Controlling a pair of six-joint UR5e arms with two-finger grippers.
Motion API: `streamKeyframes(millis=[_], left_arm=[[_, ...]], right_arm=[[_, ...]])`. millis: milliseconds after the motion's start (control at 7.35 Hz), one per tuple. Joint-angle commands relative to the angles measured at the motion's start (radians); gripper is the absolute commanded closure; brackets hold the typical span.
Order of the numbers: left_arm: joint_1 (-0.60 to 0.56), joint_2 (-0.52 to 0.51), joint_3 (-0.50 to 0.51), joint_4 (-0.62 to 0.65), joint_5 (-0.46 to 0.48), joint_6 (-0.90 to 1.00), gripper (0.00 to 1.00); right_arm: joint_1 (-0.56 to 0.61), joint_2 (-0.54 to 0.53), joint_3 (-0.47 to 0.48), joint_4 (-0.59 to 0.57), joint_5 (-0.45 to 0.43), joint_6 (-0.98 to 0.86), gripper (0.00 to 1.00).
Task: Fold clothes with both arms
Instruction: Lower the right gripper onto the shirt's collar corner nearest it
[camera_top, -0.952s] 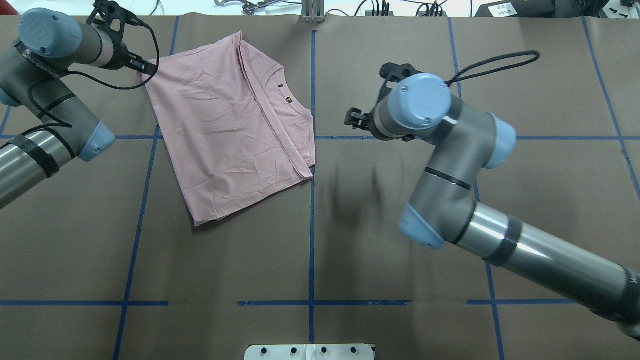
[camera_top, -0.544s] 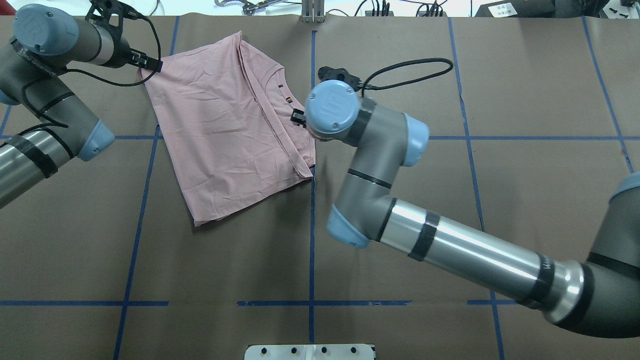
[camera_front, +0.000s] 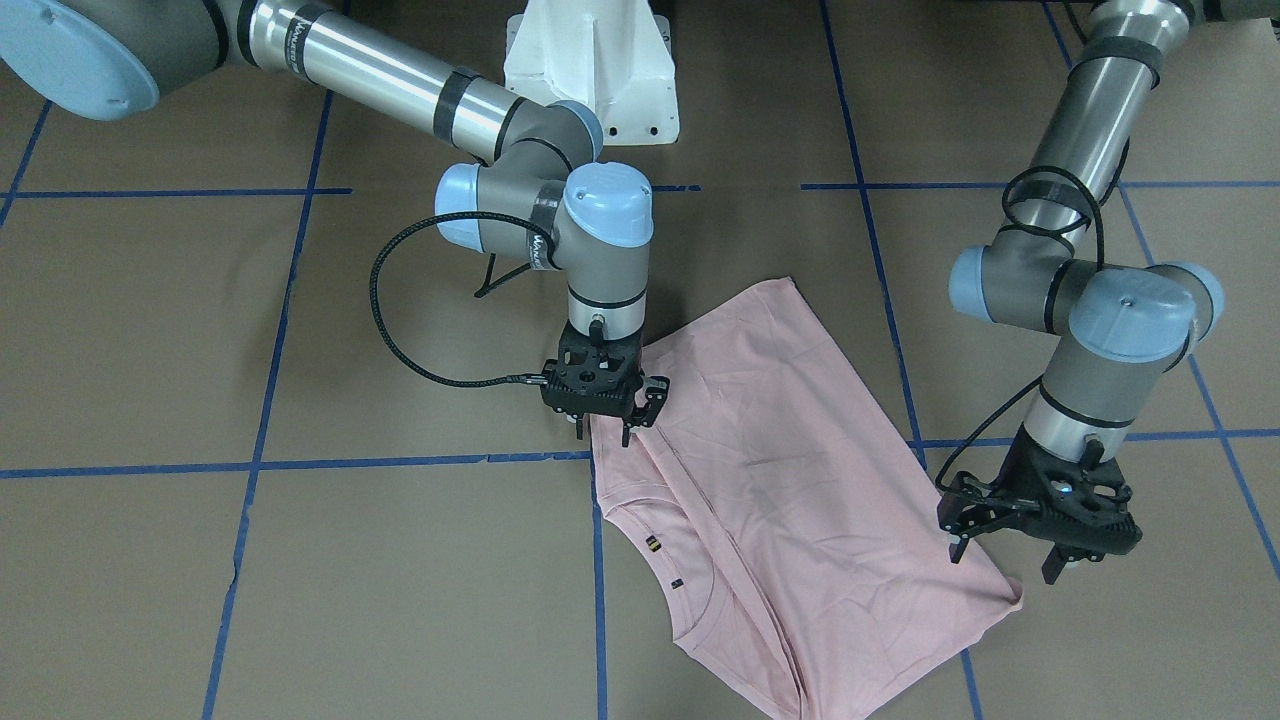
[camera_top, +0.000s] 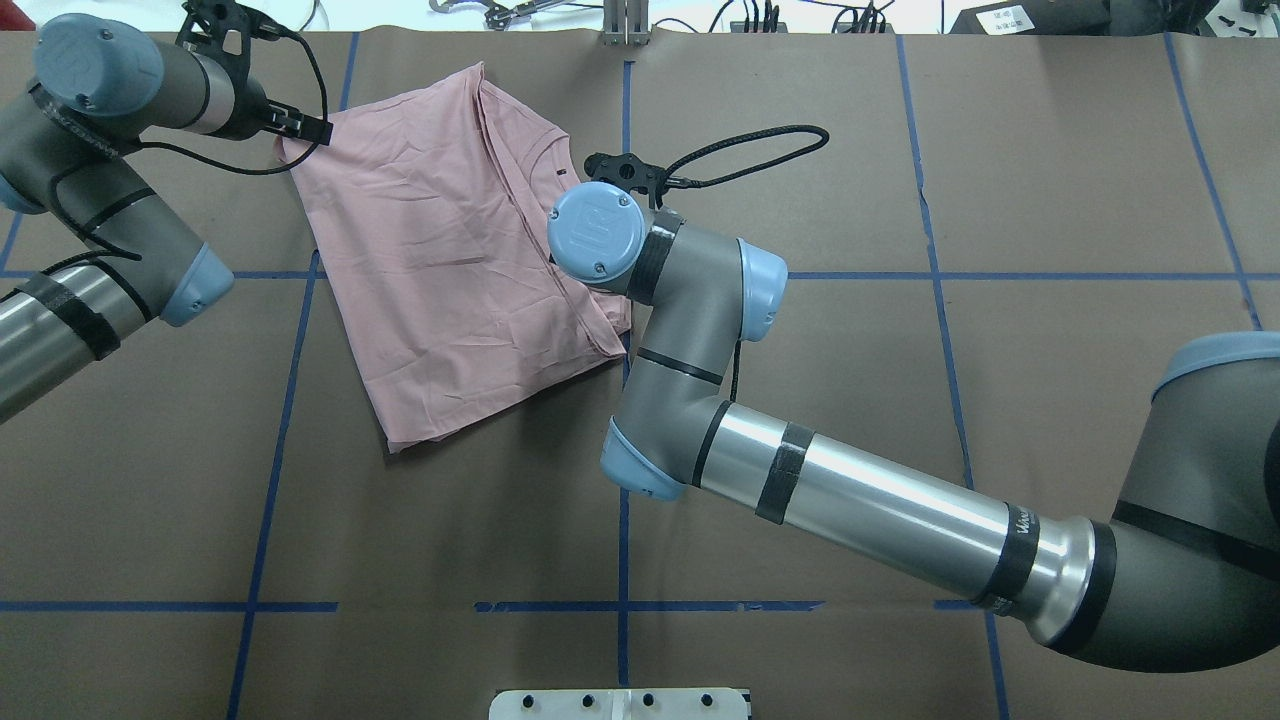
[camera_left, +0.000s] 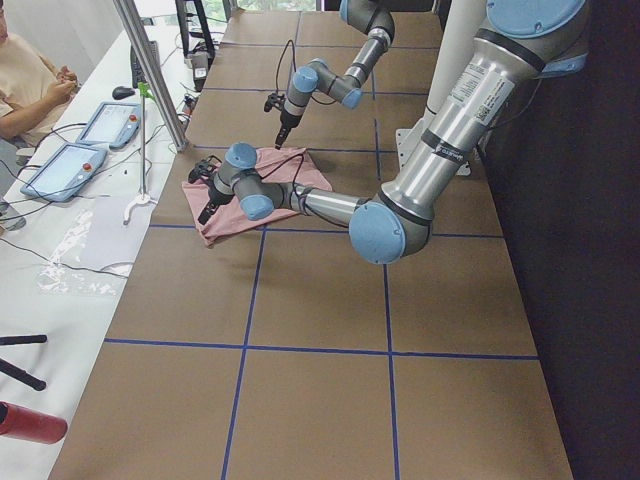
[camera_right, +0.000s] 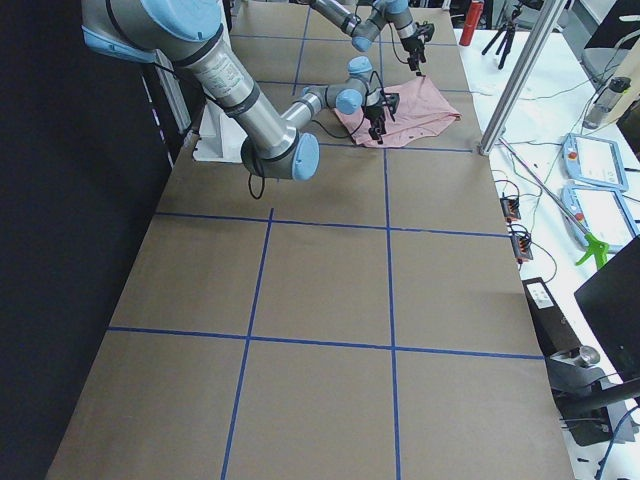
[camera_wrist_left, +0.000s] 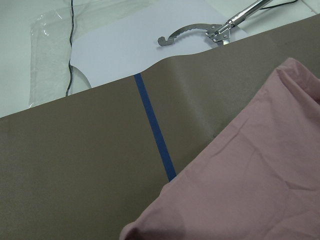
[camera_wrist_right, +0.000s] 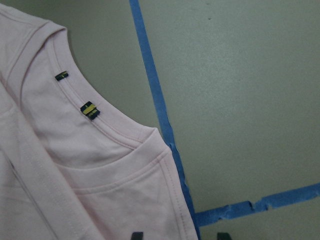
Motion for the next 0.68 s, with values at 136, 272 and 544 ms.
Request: streamKeyframes(millis=[136,272,544], left_arm=[[0.000,0.002,0.001,0.001,0.000,-0.002,0.00],[0.002,0.003,0.001,0.001,0.000,-0.002,0.00],[0.002,0.003,0.001,0.001,0.000,-0.002,0.00]], right_arm=[[-0.006,0.002,-0.029,0.001,-0.016,-0.081,0.46],[-0.008,0.004,-0.030,0.002,-0.020,-0.079,0.46],[-0.014,0.013,-0.041,0.003,-0.028,-0.073,0.52]])
